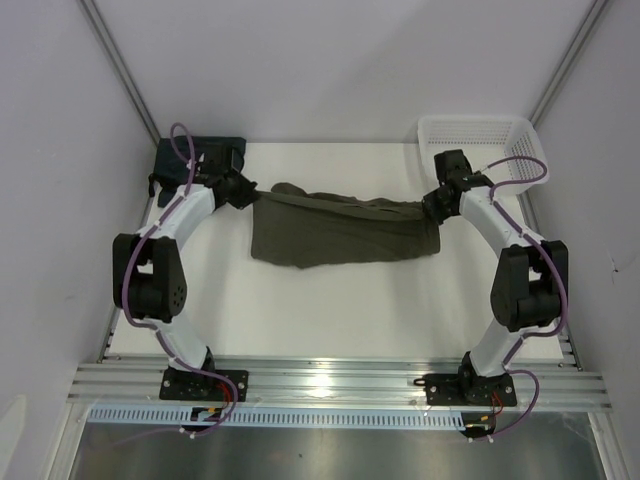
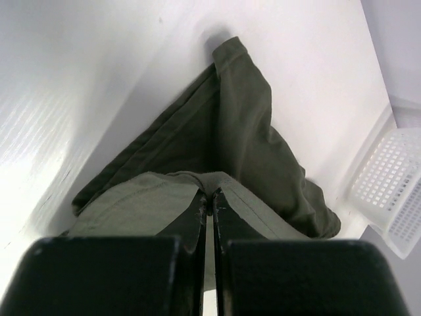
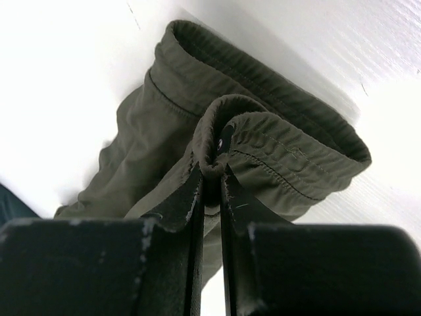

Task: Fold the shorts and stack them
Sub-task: Fold the shorts

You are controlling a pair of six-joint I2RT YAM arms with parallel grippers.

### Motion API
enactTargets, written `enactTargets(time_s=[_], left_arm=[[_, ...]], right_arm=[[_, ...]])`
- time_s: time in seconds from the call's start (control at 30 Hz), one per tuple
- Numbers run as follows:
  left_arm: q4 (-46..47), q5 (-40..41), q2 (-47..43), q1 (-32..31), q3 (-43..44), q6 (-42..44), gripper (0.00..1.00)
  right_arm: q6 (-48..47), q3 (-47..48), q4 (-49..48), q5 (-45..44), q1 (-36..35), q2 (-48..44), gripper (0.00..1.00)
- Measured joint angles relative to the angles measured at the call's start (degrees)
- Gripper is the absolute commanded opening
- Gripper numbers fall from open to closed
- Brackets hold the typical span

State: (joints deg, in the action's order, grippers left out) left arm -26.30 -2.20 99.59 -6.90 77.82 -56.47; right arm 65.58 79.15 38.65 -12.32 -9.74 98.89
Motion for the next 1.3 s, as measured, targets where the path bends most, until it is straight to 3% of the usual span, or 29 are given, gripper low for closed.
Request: enactTargets(time_s=[0.13,0.2,0.27,0.33,0.37,0.4,0.47,0.5,0.8,0.9,0.97,1.0,1.1,1.13,1.3], left_arm=[[0.50,0.04,2.56,0.00,3.04,0.02,0.00],[0.63,0.04,3.50,0.00,4.59,0.02,0.00],[1.01,0.33,4.24,0.00,5.62,0.00,0.00],[1.18,0.90,4.74,0.02,6.12,0.00,0.10],[1.22,1.31,5.09,0.04,6.43,0.00,0.20],[1.22,1.75,5.62,0.09,6.80,0.02,0.45],[1.44,2.49,6.84,0.24,7.72,0.13,0.75],[1.53,2.86,7.41,0.35,8.13,0.04,0.98],[-0.83,5.31,9.46,0.85,13.90,2.10,0.99],[-1.22,5.62,8.70,0.81,14.21,3.96,0.99],[-1.27,5.62,7.52,0.55,13.40,5.99,0.99],[-1.38,5.60,6.82,0.46,12.90,6.75,0.99],[-2.14,5.66,4.22,-0.22,11.69,10.34,0.99],[-2.32,5.73,3.58,-0.55,11.58,11.50,0.99],[-3.76,5.86,3.15,-1.60,11.74,14.49,0.99]], right_arm=[[0.48,0.07,-1.73,-0.70,0.00,1.27,0.00],[0.48,0.07,-2.78,-0.90,0.02,1.90,0.05],[0.48,0.07,-3.87,-1.01,0.07,2.43,0.39],[0.33,0.66,-4.44,-1.60,0.13,3.08,0.66],[0.50,1.11,-4.55,-1.90,0.24,3.41,0.70],[0.09,1.62,-4.90,-2.21,0.35,3.67,0.75],[-0.35,2.03,-6.01,-2.91,0.50,3.76,0.81],[-0.68,2.10,-6.73,-3.41,0.50,3.67,0.81],[-8.20,0.87,-11.78,-5.16,0.55,0.46,0.79],[-14.82,-2.93,-16.46,-3.34,0.55,-3.96,0.71],[-20.57,-7.28,-20.94,-0.13,0.55,-7.67,0.57],[-22.53,-9.03,-22.49,1.18,0.55,-8.96,0.56],[-27.63,-11.37,-25.59,6.73,0.55,-9.88,0.78],[-29.14,-11.34,-26.23,8.48,0.52,-9.35,0.81],[-32.26,-9.44,-26.56,12.85,-0.48,-5.92,0.80]])
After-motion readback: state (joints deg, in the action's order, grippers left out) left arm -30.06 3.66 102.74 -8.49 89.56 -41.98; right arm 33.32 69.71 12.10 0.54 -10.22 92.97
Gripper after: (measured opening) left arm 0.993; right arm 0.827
